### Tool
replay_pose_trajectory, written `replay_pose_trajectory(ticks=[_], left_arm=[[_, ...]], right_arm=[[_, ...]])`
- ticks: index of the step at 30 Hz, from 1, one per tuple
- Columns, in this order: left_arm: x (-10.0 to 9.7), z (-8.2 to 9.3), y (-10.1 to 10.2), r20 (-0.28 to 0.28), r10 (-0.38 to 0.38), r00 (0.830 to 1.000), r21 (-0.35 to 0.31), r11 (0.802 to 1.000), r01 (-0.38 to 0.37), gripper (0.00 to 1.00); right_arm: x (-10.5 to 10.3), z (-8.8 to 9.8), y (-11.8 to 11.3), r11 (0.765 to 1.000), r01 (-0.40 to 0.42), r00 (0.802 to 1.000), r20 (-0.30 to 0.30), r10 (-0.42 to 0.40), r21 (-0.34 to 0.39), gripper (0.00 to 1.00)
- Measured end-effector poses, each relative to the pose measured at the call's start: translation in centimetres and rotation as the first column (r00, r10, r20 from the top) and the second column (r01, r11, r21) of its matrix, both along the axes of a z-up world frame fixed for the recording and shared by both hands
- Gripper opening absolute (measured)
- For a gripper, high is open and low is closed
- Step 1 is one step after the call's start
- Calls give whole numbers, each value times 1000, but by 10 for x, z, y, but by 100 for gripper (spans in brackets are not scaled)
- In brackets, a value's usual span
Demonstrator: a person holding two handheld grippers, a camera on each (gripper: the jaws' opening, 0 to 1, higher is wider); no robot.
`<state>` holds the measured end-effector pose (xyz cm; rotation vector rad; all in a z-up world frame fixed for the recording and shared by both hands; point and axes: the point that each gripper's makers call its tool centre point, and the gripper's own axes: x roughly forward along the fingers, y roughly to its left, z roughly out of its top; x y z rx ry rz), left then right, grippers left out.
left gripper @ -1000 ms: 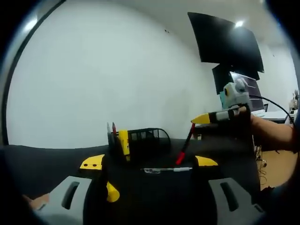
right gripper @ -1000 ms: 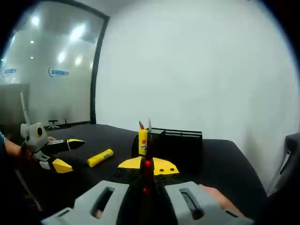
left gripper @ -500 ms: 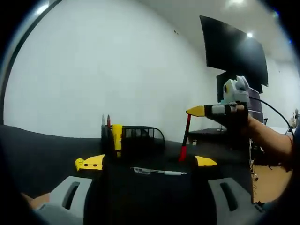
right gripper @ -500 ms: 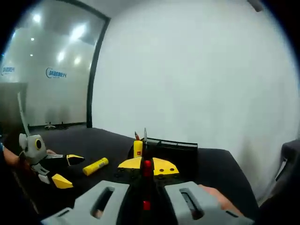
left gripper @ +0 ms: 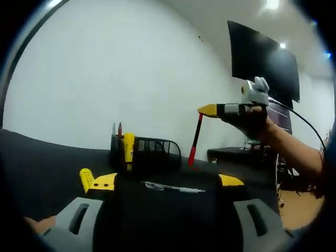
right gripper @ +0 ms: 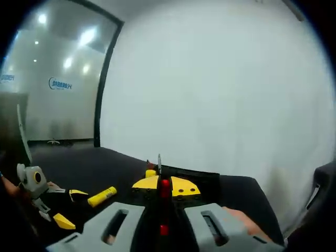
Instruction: Pick up pens and glue sticks and place them into the holder.
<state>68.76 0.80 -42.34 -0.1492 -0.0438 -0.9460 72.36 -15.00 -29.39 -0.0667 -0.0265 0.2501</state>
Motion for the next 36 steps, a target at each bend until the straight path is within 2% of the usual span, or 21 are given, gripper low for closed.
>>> replay_pose_trajectory(ticks=[9,14,20,36], left_arm=[[-5,-3,-2,-3,-34,999,13,999,34,77],[-7,5,0,10,-40,999,-32,999,41,78],[-4,5,1,-3,-33,999,-35,999,33,78],[0,7,5,-18,-25,1000,-60,998,24,78]], right_arm=[[26,20,8,999,-10,1000,15,11,-44,4],[44,30,8,999,-14,1000,24,15,-51,4],[72,38,11,997,-15,1000,22,17,-70,4],[128,56,33,996,-62,997,40,65,-65,4]])
